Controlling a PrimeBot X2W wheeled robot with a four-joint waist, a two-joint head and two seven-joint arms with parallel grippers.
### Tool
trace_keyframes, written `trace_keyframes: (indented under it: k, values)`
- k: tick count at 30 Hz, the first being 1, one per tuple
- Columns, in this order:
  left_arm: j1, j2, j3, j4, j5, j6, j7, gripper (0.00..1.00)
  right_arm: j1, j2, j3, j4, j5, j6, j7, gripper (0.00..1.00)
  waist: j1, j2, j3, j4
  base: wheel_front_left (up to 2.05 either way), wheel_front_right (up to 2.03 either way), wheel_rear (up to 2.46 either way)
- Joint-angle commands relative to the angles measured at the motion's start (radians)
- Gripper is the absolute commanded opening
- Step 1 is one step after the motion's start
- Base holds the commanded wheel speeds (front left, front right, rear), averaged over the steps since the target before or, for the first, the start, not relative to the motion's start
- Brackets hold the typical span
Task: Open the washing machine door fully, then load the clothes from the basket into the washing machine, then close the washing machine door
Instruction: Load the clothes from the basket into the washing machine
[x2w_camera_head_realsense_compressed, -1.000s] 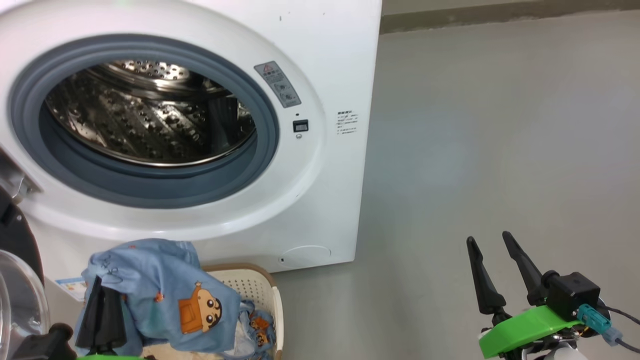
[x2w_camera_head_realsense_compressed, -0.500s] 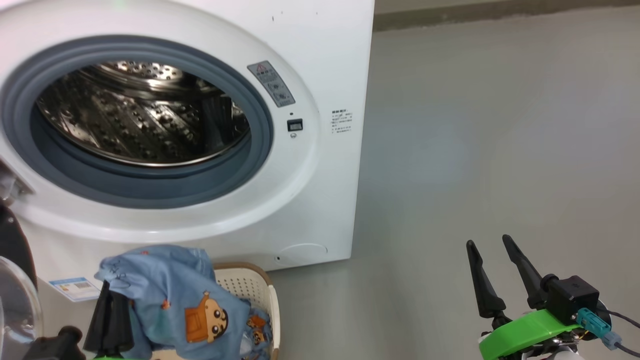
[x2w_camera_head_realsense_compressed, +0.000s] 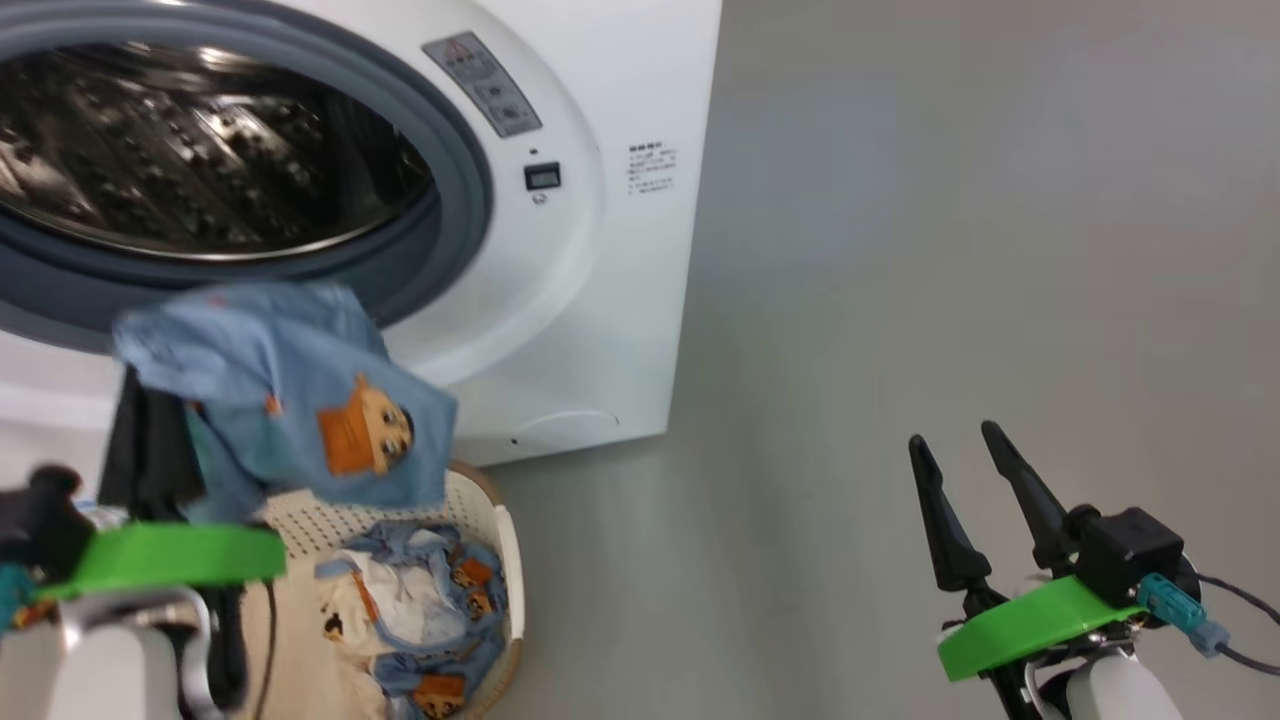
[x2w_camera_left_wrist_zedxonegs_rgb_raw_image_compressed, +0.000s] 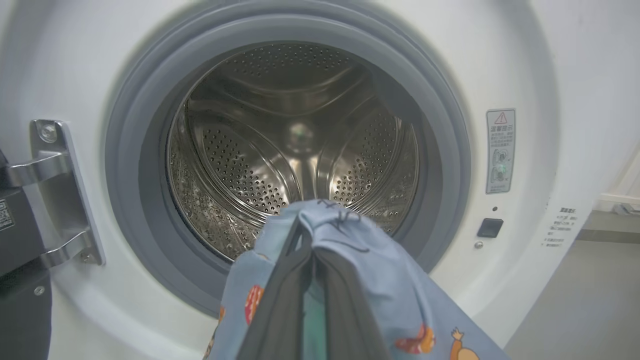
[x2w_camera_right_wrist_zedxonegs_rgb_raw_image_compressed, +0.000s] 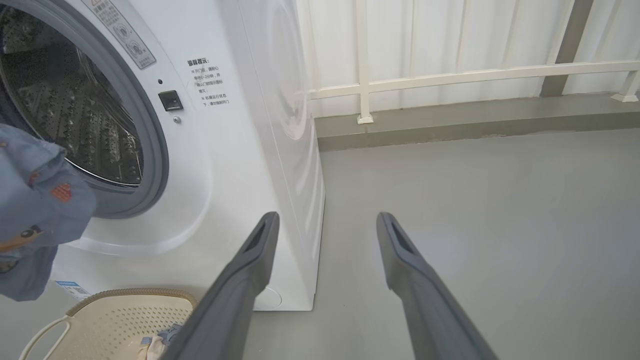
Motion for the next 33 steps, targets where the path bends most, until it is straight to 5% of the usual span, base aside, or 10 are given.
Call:
trace_keyframes:
  k: [1,25,33]
  values:
    - [-0.063,0.017,0.043,-0.016,0.024,-0.007,-0.006,0.00,-0.031,0.000,0.029,-0.027,0.009,0.002,-0.012,1.00,-0.0001,-0.0001,0.070,-0.043,0.00,0.00,0.00]
    - [-0.560,0.138,0.147,0.159,0.125,-0.047,-0.006,0.00,-0.137,0.001,0.075,-0.045,0.072,0.002,-0.012,1.00,-0.0001,-0.0001,0.344,-0.116,0.00,0.00,0.00]
    - [-0.676,0.165,0.118,0.379,0.134,-0.049,-0.005,0.00,-0.151,0.001,0.099,-0.031,0.091,0.002,-0.012,1.00,-0.0001,-0.0001,0.405,-0.116,0.00,0.00,0.00]
